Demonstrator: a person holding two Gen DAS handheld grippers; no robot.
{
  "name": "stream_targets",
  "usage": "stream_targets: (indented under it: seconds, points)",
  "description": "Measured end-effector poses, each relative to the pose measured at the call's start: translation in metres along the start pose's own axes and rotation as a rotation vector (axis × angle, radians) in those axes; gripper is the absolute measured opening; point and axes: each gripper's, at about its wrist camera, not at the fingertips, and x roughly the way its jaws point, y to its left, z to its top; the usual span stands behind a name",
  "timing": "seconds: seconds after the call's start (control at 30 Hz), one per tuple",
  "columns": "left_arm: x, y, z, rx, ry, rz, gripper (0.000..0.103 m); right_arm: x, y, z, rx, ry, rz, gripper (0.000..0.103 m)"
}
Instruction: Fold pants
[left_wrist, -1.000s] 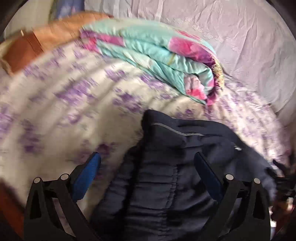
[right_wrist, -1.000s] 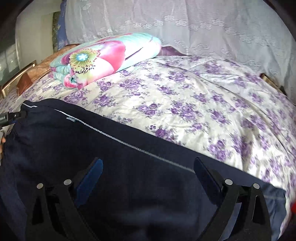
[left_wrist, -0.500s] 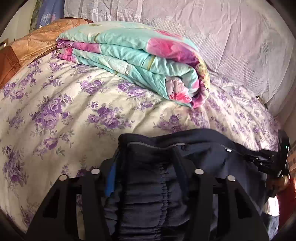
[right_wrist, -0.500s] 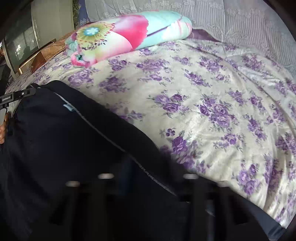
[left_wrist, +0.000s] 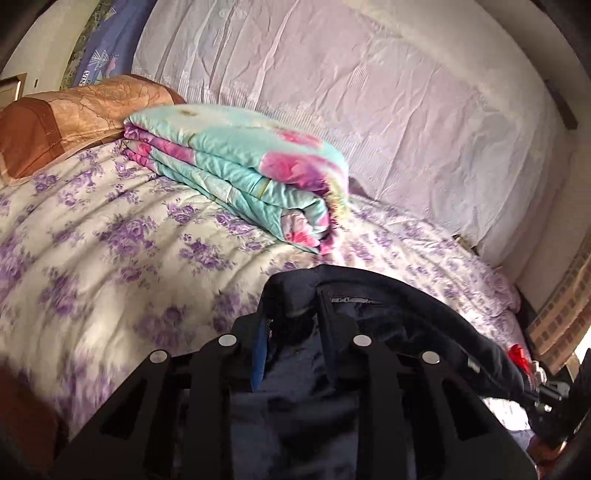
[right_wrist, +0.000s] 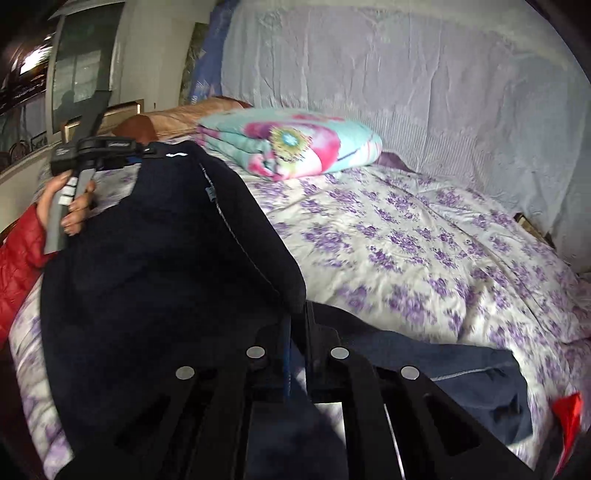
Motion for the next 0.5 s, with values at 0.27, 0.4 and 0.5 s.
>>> stream_targets:
  seconds: [0.27,0.4,0.5]
  points:
    - [-0.080,0.038,-0.081,-0.231,0.065,-0.094,0.049,-0.065,0.073,-0.089,-0.008,0.042,0.064,0.006]
    - [-0.097,0.045,-0.104,-0.348,0.129,-0.156,0.056,-0.066,0.082,-0.109,-0.008,0.062,0.060,0.006]
    - [-0.096,0.035,-0.102,-0.327,0.146,-0.131,0.056,-0.068,0.077,-0.109,0.029,0.044,0.073,0.006]
